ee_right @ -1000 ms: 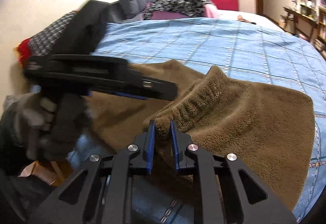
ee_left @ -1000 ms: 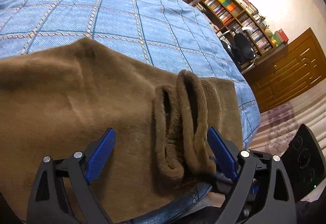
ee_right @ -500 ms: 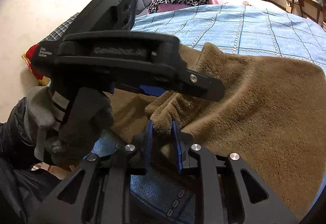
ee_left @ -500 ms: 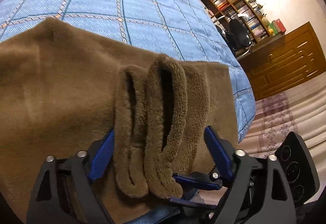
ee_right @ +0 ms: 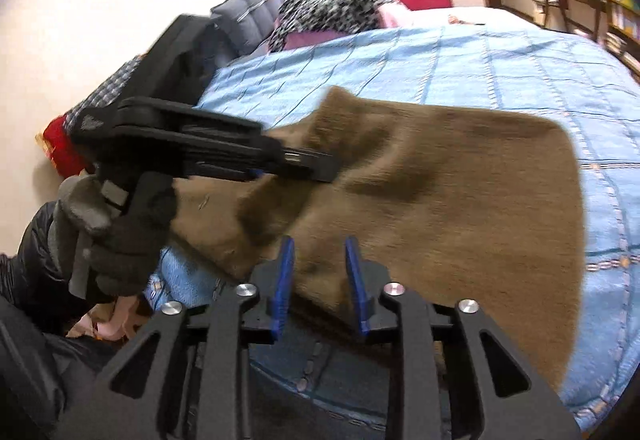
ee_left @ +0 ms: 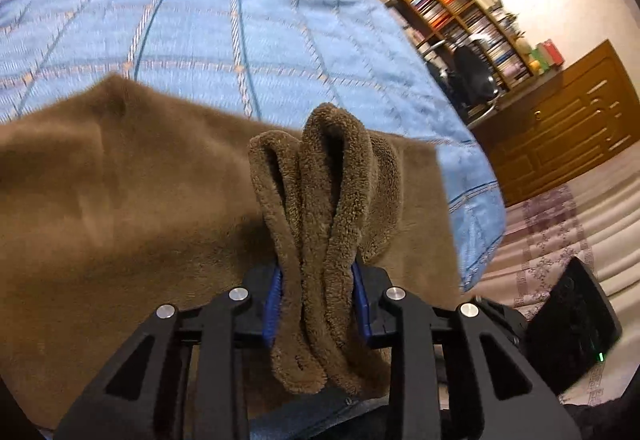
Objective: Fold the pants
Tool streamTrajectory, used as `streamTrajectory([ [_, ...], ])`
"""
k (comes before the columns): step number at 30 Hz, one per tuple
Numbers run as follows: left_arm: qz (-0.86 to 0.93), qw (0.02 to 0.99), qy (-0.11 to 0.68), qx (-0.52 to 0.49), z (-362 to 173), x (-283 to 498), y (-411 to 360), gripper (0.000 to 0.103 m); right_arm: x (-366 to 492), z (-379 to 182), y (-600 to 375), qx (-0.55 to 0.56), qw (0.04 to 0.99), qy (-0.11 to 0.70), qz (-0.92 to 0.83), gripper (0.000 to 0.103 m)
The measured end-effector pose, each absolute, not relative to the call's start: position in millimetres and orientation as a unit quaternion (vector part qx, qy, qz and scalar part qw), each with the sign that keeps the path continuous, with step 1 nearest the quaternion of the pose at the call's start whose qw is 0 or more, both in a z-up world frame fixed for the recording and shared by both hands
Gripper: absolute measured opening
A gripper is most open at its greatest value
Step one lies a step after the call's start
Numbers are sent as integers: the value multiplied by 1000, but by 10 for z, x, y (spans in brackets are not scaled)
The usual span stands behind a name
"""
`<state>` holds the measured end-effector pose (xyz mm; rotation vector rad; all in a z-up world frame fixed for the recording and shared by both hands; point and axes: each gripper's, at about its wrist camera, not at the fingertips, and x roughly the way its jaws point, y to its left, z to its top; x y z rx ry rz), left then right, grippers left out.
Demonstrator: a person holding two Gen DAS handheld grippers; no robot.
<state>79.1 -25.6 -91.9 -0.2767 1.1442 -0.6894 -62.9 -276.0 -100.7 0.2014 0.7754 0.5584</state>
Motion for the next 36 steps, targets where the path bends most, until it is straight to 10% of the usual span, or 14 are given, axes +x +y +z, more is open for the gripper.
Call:
streamTrajectory([
  [20, -203, 806, 537, -144, -1176, 745, 849, 33, -257, -1101, -3005, 98, 900, 377, 194, 41],
  [36, -134, 866, 470, -107, -859, 607, 914, 62, -46, -1169, -2928, 105, 901, 386, 169, 41],
])
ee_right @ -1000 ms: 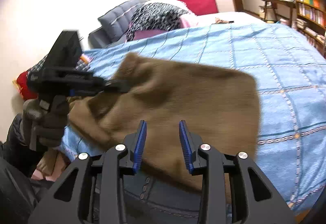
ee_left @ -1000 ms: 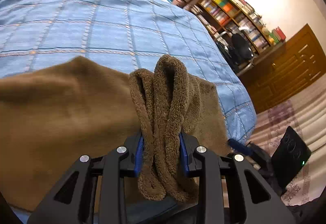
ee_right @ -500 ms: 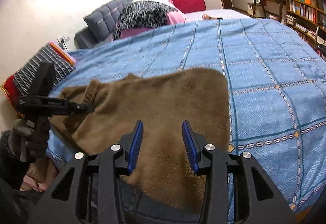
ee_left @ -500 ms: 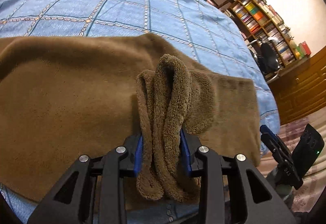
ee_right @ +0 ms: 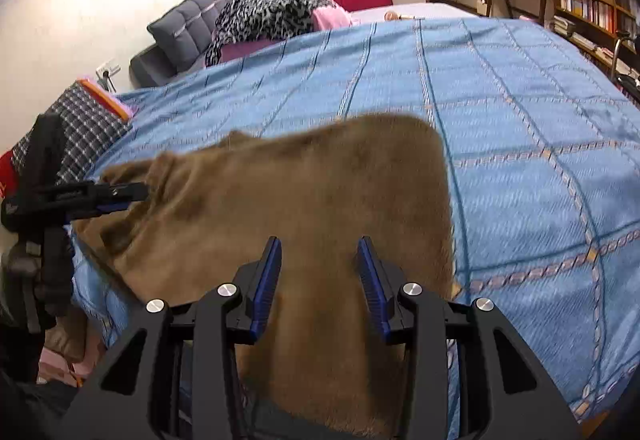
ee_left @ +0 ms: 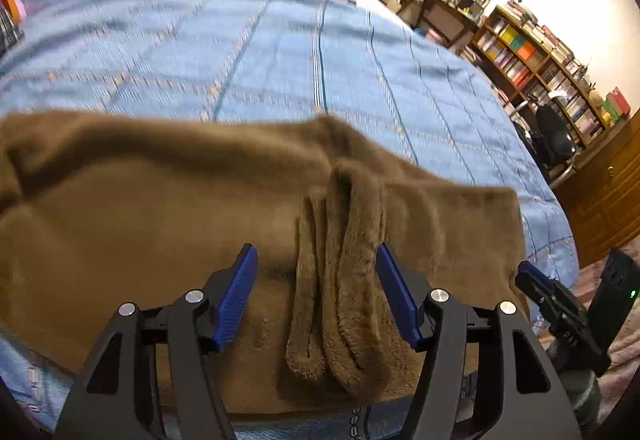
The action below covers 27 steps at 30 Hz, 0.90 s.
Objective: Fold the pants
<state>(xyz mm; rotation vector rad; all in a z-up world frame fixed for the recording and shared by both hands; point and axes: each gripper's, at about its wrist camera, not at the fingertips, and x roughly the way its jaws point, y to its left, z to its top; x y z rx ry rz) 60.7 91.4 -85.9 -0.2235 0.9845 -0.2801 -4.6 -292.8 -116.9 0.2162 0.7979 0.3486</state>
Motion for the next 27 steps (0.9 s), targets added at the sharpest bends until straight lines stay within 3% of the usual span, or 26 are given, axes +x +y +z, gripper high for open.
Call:
streamTrajectory([
  [7, -164, 882, 430, -99, -620, 506, 640, 62, 283, -1094, -2984, 113, 907, 385, 123, 41],
  [16, -170, 874, 451, -67, -1062, 636, 157, 62, 647, -1222, -2959, 106, 905, 399, 105, 41],
  [27, -186, 885, 422, -65, -1325, 752, 248, 62, 782, -1596, -2809, 55, 912, 398, 83, 42],
])
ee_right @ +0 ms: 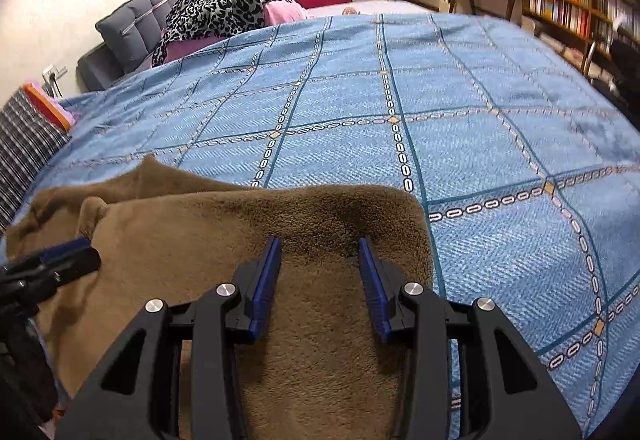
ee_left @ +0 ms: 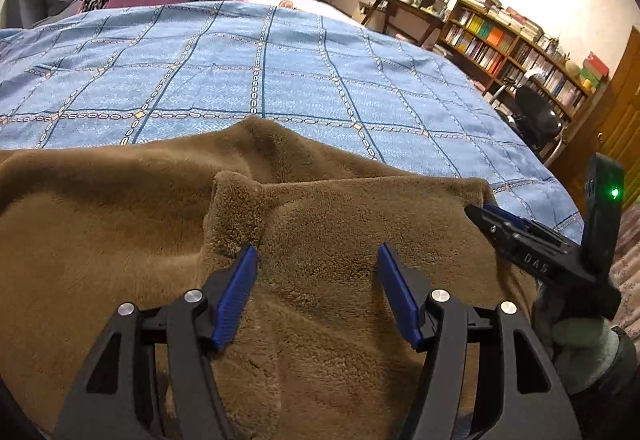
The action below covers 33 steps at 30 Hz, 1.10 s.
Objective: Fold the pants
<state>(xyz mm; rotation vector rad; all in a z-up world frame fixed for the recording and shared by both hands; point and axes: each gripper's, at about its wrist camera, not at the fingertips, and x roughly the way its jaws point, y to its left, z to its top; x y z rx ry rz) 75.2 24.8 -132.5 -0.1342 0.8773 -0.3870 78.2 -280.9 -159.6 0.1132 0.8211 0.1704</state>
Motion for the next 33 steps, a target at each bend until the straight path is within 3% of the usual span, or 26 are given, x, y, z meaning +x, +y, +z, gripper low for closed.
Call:
streamTrajectory([
  [10, -188, 881, 426, -89, -1128, 642, 369, 63, 768, -1641, -2824, 55, 915, 390, 84, 42],
  [13, -154, 898, 403, -82, -961, 519, 532, 73, 757, -1647, -2832, 58, 915, 390, 84, 42],
  [19, -80, 910, 382, -142, -760, 373, 1276, 74, 754, -1640, -2818, 54, 915, 391, 79, 42],
  [33, 74, 876, 394, -268, -904, -74, 2838, 76, 760, -1631, -2791, 49, 914, 397, 72, 42],
])
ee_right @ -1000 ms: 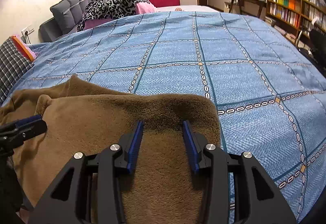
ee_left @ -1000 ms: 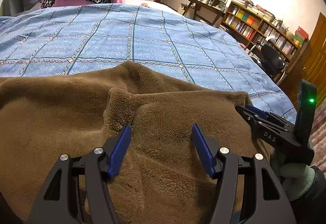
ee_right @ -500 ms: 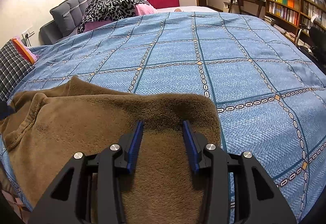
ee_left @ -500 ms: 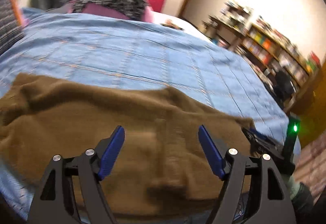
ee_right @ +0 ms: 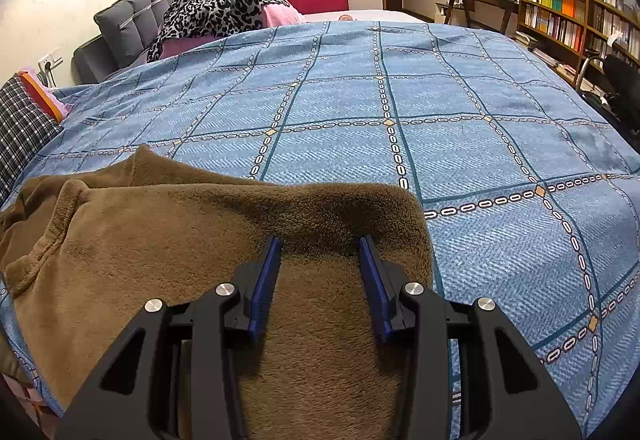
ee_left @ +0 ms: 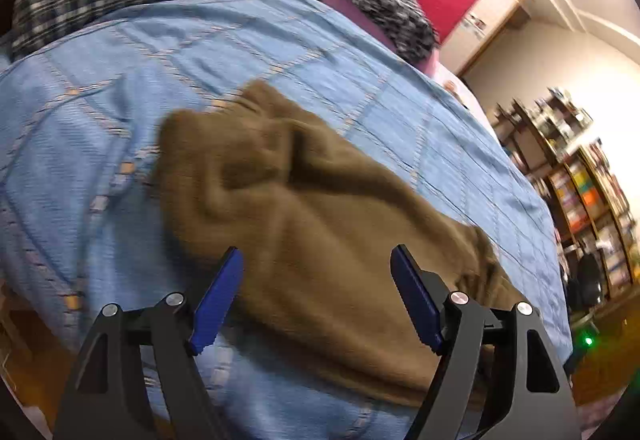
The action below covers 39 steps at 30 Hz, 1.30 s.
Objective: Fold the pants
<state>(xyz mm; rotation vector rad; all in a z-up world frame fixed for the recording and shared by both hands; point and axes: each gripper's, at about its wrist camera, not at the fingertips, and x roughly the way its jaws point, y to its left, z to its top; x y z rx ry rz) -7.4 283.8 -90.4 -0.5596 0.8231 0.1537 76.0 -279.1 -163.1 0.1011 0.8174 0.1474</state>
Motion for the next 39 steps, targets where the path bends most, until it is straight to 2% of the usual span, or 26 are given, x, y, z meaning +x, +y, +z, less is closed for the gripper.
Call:
streamTrajectory([
  [9, 104, 865, 380, -310, -1060, -167, 3320, 76, 767, -1617, -2777, 45, 913, 399, 67, 42],
  [15, 89, 843, 378, -373, -1293, -8, 3547, 76, 766, -1615, -2776, 44, 913, 399, 66, 42],
  [17, 80, 841, 373, -383, -1325, 30, 3567, 82, 765, -1620, -2771, 44, 913, 399, 65, 42],
  [24, 73, 845, 361, -389, -1380, 109, 3552, 81, 762, -1617, -2775, 44, 913, 399, 66, 42],
  [26, 75, 843, 363, -390, -1401, 124, 3558, 59, 761, -1617, -2776, 44, 913, 399, 66, 42],
  [32, 58, 834, 366, -408, -1400, 137, 3566, 26, 764, -1617, -2776, 44, 913, 399, 66, 42],
  [39, 42, 852, 333, -401, -1097, 146, 3425, 17, 762, -1618, -2776, 45, 914, 398, 66, 42],
])
